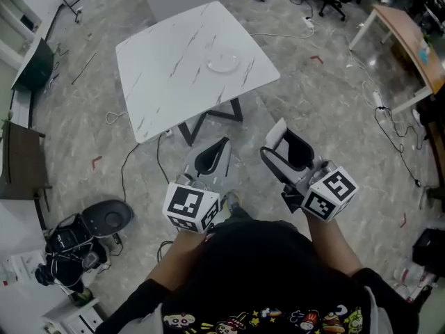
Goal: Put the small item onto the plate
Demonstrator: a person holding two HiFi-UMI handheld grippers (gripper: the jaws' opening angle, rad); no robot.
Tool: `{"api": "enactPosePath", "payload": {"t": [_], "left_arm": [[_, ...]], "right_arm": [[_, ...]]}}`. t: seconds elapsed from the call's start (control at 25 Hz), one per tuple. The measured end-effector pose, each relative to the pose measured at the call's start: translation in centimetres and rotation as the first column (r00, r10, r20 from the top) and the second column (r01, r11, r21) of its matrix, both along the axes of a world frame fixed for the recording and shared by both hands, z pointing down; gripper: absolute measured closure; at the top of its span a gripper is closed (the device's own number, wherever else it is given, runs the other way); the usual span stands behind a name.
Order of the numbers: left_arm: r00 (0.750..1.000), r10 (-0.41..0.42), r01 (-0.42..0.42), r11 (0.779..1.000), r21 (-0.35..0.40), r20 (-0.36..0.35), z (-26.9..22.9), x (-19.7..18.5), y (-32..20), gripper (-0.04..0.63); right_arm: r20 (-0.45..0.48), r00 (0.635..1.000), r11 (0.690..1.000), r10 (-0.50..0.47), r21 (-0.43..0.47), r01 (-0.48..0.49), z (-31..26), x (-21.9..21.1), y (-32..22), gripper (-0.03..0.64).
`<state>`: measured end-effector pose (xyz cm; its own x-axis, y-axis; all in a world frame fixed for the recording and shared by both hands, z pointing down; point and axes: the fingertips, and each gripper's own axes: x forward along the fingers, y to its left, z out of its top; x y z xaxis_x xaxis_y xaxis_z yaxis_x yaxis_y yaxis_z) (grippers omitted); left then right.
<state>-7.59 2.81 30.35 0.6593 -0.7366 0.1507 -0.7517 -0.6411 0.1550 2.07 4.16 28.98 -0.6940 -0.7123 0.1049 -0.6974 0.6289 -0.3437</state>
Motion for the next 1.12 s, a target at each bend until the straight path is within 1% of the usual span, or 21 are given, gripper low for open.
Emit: {"api": "enactPosePath", "payload": {"t": [0.12, 0.32, 0.44, 0.64, 0.88, 1.0, 1.12], "left_arm": [[1.000, 0.013, -0.013, 1.000, -0.006, -0.009, 0.5, -0.5, -1.6, 0.595], [1.000, 0.018, -0.018, 1.000, -0.006, -0.021, 0.2, -0.5, -3.2, 0.595], [1.000, 0.018, -0.018, 1.000, -0.008, -0.015, 0.3, -0.9, -3.9, 0.595], [1.000, 0.000, 0.000, 1.000, -0.017, 0.005, 1.3, -0.3, -5.6, 0.595], [0.999, -0.035, 0.036, 0.999, -0.023, 0.041, 2.5, 0.5, -10.5, 0.595], [0.996, -0.061, 0.062, 0.998, -0.025, 0.060, 2.9, 1.0, -14.2, 0.595], [0.994, -0.097, 0.100, 0.994, -0.043, 0.057, 3.5, 1.8, -18.6, 0.595]], "right_arm": [[-0.008, 1.000, 1.000, 0.016, -0.005, -0.016, 0.0, -0.6, -1.2, 0.296], [-0.015, 1.000, 1.000, 0.010, -0.028, -0.010, 0.5, -1.0, -2.4, 0.295], [-0.017, 1.000, 1.000, -0.001, -0.030, 0.001, 0.8, -1.7, -3.4, 0.296], [-0.009, 1.000, 0.999, -0.023, -0.040, 0.022, 2.2, -1.2, -5.6, 0.296], [0.021, 0.997, 0.996, -0.068, -0.062, 0.069, 4.3, -0.5, -11.3, 0.296], [0.026, 0.995, 0.992, -0.101, -0.071, 0.103, 5.2, 0.0, -15.0, 0.296], [0.026, 0.990, 0.987, -0.136, -0.088, 0.137, 6.1, 1.1, -19.2, 0.296]]}}
